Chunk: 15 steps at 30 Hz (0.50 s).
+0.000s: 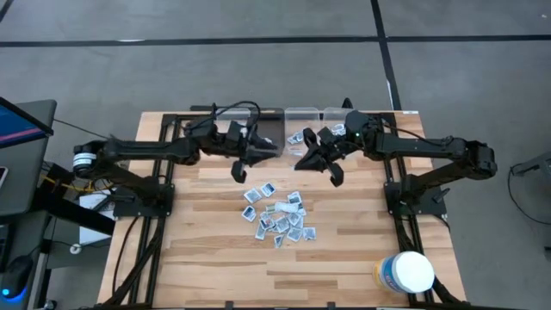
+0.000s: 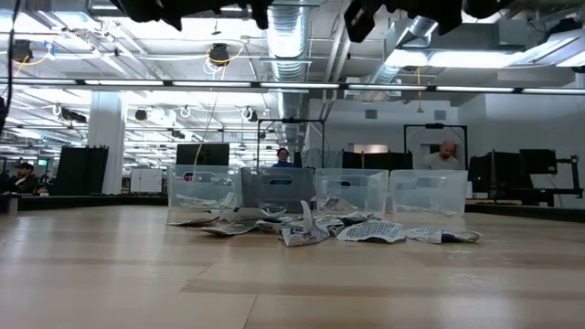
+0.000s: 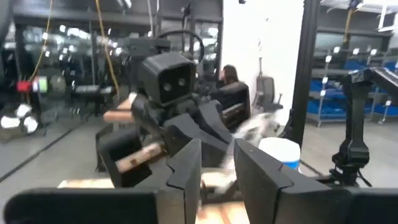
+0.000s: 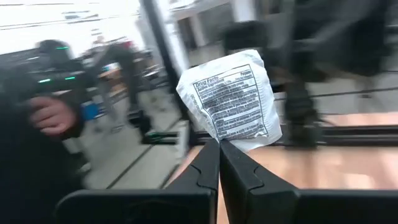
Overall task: Pick & Place First Aid Supplies
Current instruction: Put the towelette pack into the middle transparent bin
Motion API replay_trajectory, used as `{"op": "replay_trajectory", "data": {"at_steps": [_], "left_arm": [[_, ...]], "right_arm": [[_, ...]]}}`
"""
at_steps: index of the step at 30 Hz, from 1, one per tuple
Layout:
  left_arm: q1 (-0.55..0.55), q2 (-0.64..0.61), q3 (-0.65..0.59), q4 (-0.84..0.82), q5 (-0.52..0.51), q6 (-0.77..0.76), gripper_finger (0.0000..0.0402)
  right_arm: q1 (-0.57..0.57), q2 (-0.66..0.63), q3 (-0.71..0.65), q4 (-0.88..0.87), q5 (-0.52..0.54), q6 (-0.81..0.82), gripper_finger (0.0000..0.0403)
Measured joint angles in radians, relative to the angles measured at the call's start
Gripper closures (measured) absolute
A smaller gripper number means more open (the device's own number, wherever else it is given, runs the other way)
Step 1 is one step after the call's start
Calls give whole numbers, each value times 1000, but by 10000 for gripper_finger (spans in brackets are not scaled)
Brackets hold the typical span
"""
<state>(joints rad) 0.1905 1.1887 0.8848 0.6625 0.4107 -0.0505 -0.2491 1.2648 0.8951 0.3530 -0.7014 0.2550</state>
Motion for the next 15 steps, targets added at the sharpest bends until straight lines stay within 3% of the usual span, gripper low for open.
{"op": "replay_trajectory", "data": {"at_steps": [5, 11, 15], "left_arm": [[14, -113, 0, -268, 1, -12, 306], [13, -211, 0, -592, 1, -14, 307], [13, -236, -5, -720, 1, -25, 307]], "right_arm": [[-40, 0, 0, -74, 219, -23, 403], [-104, 0, 0, -292, 575, -213, 403], [-152, 44, -1, -403, 767, -252, 403]]}}
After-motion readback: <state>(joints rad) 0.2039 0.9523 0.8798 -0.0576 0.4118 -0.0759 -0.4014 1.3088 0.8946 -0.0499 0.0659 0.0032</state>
